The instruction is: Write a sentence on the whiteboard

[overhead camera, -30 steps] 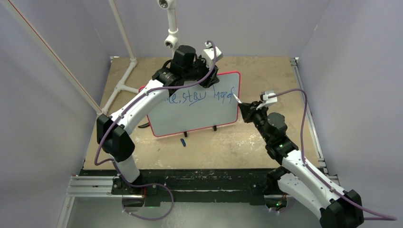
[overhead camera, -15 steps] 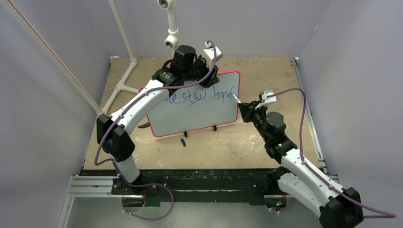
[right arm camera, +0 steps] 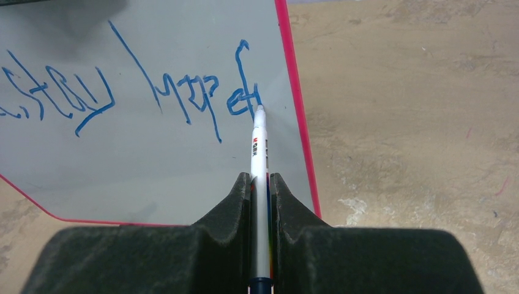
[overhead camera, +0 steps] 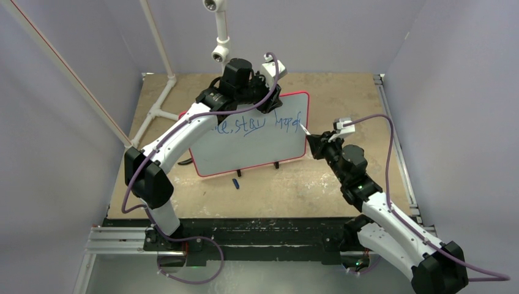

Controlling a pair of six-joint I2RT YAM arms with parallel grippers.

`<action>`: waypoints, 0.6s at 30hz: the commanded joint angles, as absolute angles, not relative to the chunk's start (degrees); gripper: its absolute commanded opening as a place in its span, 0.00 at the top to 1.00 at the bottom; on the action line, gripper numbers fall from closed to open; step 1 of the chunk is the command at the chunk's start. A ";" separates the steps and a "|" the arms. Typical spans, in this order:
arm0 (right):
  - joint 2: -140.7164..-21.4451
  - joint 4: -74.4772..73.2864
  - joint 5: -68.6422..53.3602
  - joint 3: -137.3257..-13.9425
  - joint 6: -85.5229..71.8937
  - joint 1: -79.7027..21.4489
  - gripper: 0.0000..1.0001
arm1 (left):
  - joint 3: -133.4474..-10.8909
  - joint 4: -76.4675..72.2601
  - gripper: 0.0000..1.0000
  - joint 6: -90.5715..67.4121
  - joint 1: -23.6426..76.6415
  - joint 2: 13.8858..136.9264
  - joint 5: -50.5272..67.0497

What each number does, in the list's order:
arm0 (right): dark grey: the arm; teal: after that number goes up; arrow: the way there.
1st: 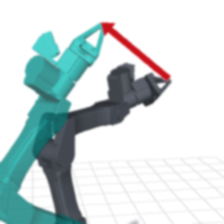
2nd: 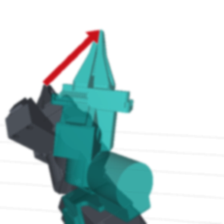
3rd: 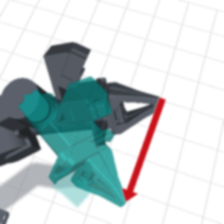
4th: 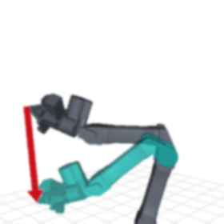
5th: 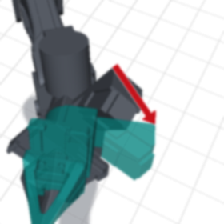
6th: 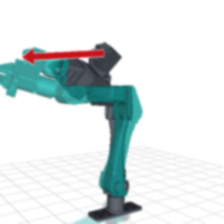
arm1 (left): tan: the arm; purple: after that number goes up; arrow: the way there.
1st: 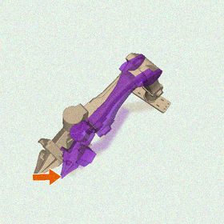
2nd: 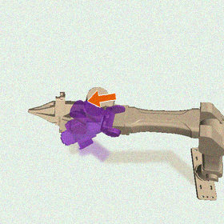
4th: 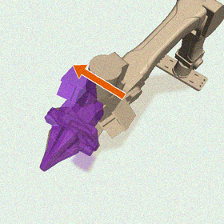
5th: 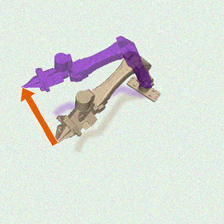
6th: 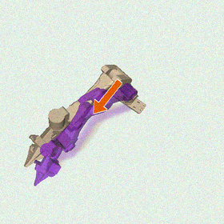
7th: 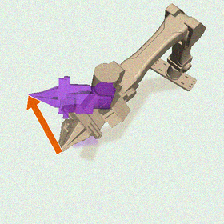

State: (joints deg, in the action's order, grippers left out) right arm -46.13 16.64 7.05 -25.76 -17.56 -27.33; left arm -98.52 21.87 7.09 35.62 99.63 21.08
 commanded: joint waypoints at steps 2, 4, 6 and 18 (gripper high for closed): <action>-46.27 16.53 10.49 -26.33 -17.55 -27.22 1.00 | -97.96 21.75 0.59 6.42 35.35 97.03 22.56; -46.38 16.84 10.84 -26.73 -17.29 -27.24 1.00 | -97.91 21.79 0.59 6.43 35.37 97.01 22.53; -46.49 17.09 11.17 -27.25 -17.02 -27.24 1.00 | -97.92 21.77 0.59 6.42 35.35 97.03 22.54; -46.60 19.10 11.38 -29.12 -15.74 -27.23 1.00 | -97.86 21.80 0.59 6.48 35.34 97.03 22.67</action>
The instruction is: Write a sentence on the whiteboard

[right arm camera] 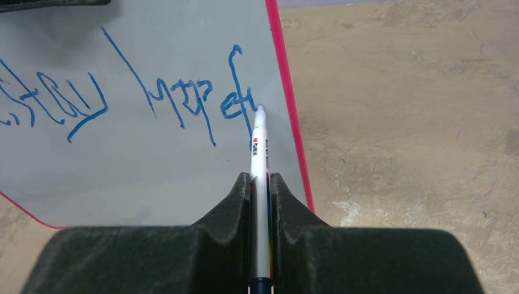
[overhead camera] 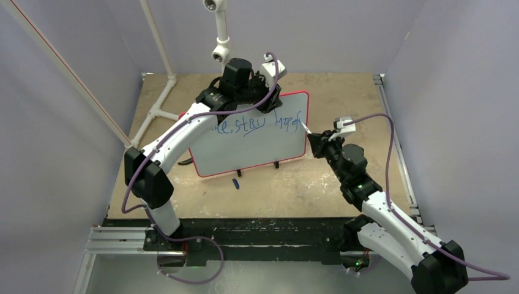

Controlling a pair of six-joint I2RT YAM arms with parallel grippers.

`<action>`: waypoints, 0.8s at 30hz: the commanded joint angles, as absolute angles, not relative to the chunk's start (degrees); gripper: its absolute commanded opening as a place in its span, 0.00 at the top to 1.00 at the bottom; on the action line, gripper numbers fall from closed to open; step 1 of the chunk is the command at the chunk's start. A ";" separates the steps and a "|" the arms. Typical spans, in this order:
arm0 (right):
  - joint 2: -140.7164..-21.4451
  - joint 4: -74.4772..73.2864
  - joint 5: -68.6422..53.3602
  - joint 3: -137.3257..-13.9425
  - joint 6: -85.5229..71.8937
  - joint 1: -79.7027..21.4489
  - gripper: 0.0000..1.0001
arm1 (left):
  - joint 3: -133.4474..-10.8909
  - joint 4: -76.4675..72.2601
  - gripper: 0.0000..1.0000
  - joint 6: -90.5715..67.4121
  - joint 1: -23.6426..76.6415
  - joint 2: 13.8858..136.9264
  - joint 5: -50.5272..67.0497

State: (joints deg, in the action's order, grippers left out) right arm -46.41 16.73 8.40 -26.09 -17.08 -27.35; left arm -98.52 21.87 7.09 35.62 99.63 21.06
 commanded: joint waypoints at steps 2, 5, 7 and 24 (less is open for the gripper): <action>-46.37 19.24 11.44 -29.33 -15.65 -27.25 1.00 | -97.88 21.79 0.59 6.42 35.36 97.07 22.66; -46.26 19.25 11.59 -29.77 -15.39 -27.24 1.00 | -97.89 21.79 0.59 6.42 35.42 97.03 22.68; -46.32 19.25 11.58 -29.79 -15.38 -27.19 1.00 | -97.85 21.78 0.59 6.42 35.42 97.03 22.67; -41.06 19.92 7.69 -29.75 -15.03 -27.20 1.00 | -97.71 21.69 0.59 6.34 35.33 97.01 22.55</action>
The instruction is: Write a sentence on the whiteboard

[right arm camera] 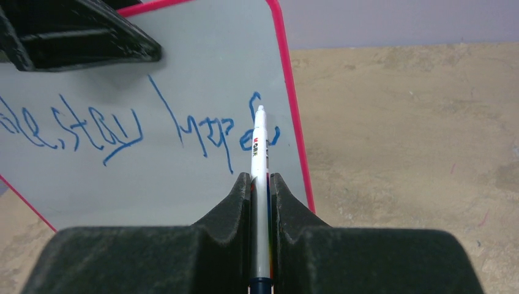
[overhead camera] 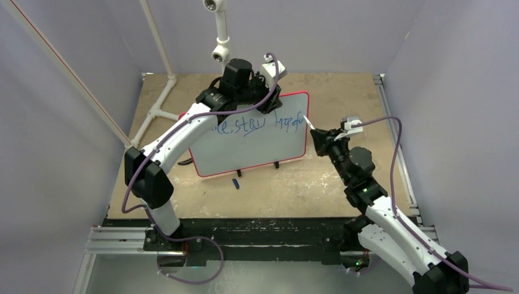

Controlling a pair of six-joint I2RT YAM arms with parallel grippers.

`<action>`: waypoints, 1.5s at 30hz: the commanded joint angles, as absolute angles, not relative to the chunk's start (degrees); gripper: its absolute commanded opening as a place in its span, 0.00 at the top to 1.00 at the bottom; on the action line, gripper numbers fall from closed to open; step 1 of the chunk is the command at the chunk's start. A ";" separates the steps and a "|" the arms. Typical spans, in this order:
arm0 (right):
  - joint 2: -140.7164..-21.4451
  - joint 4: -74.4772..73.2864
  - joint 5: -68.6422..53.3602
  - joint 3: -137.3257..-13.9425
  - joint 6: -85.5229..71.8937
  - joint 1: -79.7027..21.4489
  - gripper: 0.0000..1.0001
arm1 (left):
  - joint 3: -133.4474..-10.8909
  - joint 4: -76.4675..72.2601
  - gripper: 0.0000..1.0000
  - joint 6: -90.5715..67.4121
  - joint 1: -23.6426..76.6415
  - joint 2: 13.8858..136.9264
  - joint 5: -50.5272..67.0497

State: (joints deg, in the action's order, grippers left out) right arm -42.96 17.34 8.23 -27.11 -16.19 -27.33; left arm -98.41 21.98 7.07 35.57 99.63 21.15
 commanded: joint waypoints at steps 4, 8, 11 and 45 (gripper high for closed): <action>-42.81 20.51 8.81 -30.58 -14.45 -27.24 1.00 | -97.66 21.70 0.59 6.24 35.37 97.03 22.68; -44.36 22.11 9.01 -30.58 -14.03 -27.18 1.00 | -97.69 21.65 0.59 6.32 35.35 97.03 22.66; -44.78 23.15 8.95 -30.90 -13.80 -27.24 1.00 | -97.59 21.69 0.59 6.36 35.33 97.03 22.68; -46.54 18.14 9.72 -26.50 -18.55 -27.19 1.00 | -97.56 21.53 0.59 6.15 35.16 97.12 22.94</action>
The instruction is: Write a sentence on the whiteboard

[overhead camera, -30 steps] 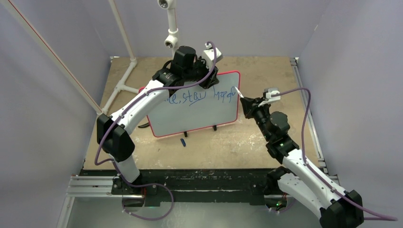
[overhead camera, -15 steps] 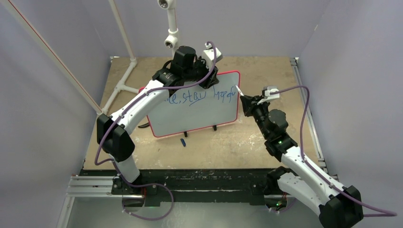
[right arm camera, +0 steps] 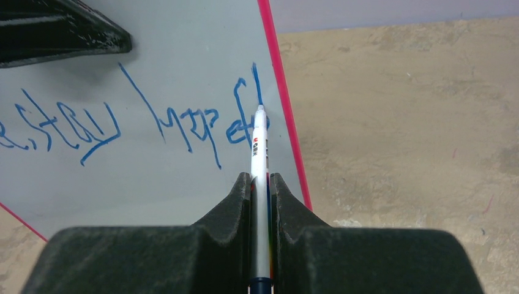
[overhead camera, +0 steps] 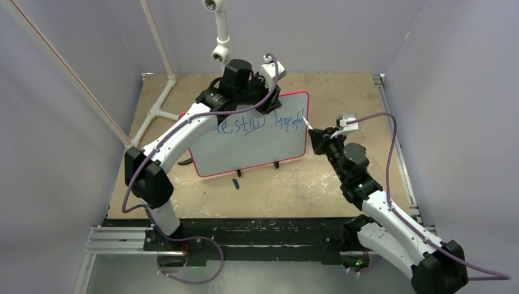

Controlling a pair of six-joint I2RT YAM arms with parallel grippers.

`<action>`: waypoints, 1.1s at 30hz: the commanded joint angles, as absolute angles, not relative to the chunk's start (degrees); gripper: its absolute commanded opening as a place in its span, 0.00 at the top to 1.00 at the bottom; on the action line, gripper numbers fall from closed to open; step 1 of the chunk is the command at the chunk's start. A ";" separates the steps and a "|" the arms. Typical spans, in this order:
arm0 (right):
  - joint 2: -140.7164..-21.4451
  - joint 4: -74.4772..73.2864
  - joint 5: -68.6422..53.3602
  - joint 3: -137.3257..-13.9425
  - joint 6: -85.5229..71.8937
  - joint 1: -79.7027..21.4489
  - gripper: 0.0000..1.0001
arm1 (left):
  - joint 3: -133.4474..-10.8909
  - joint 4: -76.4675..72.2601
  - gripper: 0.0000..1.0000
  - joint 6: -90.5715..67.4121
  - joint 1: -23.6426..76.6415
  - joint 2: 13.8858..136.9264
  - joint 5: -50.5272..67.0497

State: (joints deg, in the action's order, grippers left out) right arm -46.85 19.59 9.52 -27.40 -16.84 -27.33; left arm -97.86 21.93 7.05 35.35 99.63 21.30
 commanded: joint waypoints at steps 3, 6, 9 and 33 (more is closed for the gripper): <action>-46.92 17.62 9.49 -26.19 -18.95 -27.24 1.00 | -97.50 21.53 0.59 6.16 35.06 97.03 22.93; -47.35 16.56 9.67 -26.28 -19.37 -27.18 1.00 | -97.53 21.56 0.59 6.18 35.03 96.95 22.94; -46.84 15.65 10.01 -25.98 -19.85 -27.20 1.00 | -97.46 21.59 0.59 6.26 35.02 96.86 22.94; -39.68 15.28 12.98 -26.96 -18.12 -27.24 1.00 | -97.21 21.53 0.59 6.07 34.92 96.68 22.94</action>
